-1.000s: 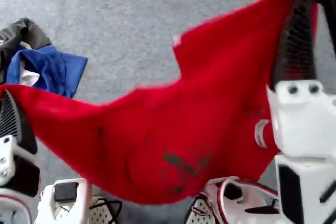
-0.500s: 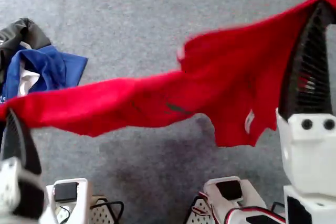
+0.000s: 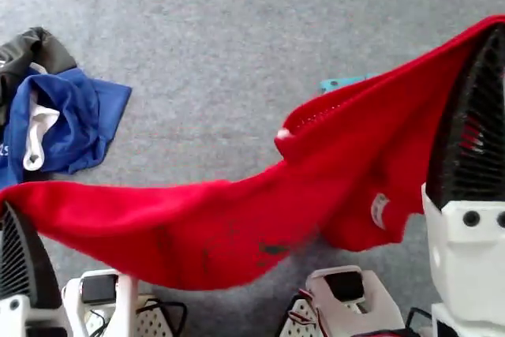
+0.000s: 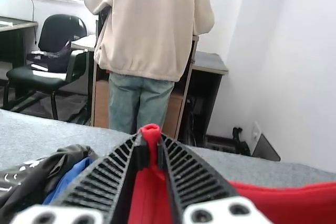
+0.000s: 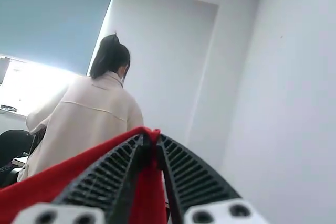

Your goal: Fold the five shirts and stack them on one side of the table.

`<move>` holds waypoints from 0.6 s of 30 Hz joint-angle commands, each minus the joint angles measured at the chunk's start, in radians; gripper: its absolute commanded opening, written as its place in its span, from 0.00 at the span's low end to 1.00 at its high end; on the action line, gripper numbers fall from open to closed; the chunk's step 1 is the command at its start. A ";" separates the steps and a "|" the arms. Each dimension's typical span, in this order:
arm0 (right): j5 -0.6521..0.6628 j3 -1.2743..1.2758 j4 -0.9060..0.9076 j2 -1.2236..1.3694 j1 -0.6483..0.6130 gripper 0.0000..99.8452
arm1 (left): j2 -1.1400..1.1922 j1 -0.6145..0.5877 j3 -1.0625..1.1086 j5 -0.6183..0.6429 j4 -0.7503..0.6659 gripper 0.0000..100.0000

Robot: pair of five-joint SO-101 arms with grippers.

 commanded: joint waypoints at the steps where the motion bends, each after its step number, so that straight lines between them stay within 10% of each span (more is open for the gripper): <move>1: 0.000 0.064 0.006 0.038 -0.005 0.01 | 0.014 -0.001 0.101 -0.011 -0.017 0.03; 6: 0.005 0.260 -0.038 0.130 -0.006 0.01 | 0.014 0.001 0.438 -0.011 -0.285 0.03; 18: 0.006 0.605 -0.509 0.496 -0.008 0.01 | 0.267 0.002 1.359 -0.052 -1.628 0.03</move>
